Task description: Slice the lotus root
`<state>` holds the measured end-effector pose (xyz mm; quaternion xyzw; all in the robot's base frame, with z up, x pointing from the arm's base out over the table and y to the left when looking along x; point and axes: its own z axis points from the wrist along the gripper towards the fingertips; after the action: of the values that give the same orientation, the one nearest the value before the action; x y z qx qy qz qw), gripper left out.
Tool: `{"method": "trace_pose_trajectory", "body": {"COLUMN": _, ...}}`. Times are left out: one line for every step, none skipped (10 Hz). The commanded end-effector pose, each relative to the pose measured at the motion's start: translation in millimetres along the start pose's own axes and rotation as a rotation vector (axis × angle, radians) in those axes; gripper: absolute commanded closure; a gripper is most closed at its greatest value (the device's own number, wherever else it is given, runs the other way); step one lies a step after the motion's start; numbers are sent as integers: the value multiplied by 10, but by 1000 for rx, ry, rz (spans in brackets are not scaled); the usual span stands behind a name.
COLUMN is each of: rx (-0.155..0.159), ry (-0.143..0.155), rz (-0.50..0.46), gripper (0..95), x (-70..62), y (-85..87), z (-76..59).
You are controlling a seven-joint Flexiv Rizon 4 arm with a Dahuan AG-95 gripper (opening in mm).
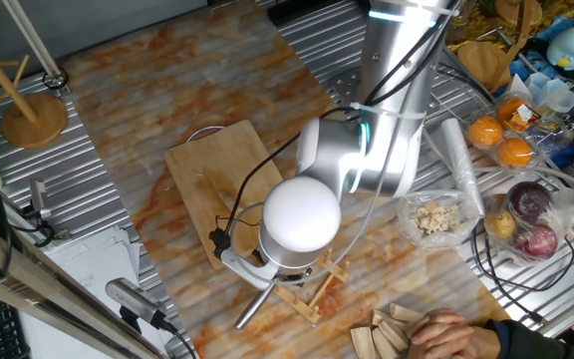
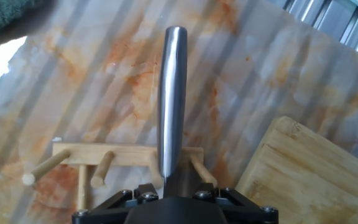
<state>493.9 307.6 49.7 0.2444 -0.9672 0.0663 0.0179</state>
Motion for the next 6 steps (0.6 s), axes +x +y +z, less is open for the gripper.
{"method": "trace_pose_trajectory", "body": {"rx": 6, "ry": 2, "rz": 0, "gripper": 570, "x": 13, "y": -7, "z": 30}}
{"method": "trace_pose_trajectory", "body": {"rx": 10, "ry": 5, "rz": -1, "gripper": 570, "x": 29, "y": -1, "z": 44}}
{"method": "trace_pose_trajectory", "body": {"rx": 10, "ry": 4, "rz": -1, "gripper": 570, "x": 45, "y": 5, "z": 52}}
{"method": "trace_pose_trajectory", "body": {"rx": 10, "ry": 3, "rz": -3, "gripper": 570, "x": 61, "y": 11, "z": 58}}
{"method": "trace_pose_trajectory", "body": {"rx": 10, "ry": 1, "rz": -7, "gripper": 570, "x": 86, "y": 20, "z": 66}}
{"method": "trace_pose_trajectory", "body": {"rx": 12, "ry": 0, "rz": -9, "gripper": 760, "x": 112, "y": 31, "z": 75}}
